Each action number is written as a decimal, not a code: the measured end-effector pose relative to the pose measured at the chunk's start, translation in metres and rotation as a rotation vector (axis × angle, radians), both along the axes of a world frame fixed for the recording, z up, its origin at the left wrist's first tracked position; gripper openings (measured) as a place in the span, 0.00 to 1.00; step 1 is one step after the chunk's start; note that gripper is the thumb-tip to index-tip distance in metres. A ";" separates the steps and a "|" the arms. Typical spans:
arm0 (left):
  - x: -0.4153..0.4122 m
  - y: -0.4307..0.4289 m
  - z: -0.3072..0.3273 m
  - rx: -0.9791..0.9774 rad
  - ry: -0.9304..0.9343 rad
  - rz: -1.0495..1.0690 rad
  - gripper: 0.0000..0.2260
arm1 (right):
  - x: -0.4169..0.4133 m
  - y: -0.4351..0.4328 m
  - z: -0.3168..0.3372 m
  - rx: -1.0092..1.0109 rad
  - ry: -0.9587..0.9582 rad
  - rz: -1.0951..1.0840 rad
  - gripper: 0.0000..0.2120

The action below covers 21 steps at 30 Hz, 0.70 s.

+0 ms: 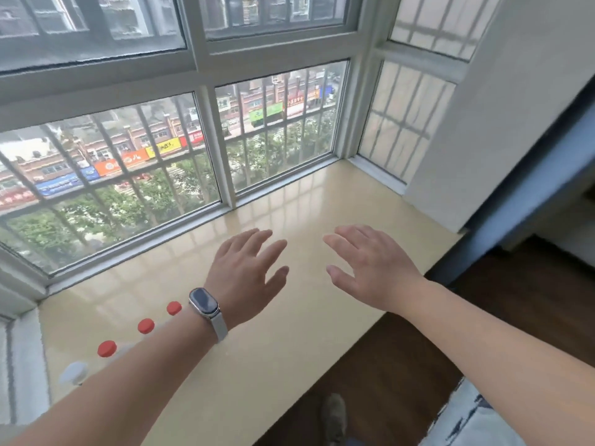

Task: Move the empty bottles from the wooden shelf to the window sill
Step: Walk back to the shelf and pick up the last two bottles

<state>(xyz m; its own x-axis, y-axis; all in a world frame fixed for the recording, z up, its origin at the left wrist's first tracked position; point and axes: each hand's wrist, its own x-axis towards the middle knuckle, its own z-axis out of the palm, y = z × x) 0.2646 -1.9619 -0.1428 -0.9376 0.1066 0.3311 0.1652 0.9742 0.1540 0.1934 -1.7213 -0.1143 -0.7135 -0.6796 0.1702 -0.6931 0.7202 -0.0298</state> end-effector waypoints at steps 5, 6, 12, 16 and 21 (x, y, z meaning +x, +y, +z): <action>-0.034 0.054 0.011 -0.016 0.042 -0.204 0.22 | 0.006 0.069 0.010 0.012 0.050 -0.209 0.25; -0.043 0.066 0.013 -0.022 0.051 -0.238 0.22 | 0.006 0.082 0.011 0.005 0.060 -0.245 0.25; -0.099 0.145 0.021 -0.059 0.051 -0.406 0.22 | -0.012 0.166 0.009 -0.030 0.039 -0.410 0.26; -0.144 0.202 0.027 -0.095 0.046 -0.488 0.22 | -0.036 0.221 0.006 -0.047 0.042 -0.501 0.27; -0.203 0.287 0.038 -0.116 0.060 -0.582 0.21 | -0.069 0.298 0.009 -0.082 0.095 -0.603 0.25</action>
<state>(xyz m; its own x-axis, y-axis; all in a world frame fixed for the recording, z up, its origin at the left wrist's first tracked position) 0.0612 -1.6751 -0.1046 -0.6946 0.6358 0.3367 0.6818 0.7311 0.0258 0.1241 -1.4233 -0.1050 -0.9473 -0.1429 0.2867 -0.1666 0.9842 -0.0599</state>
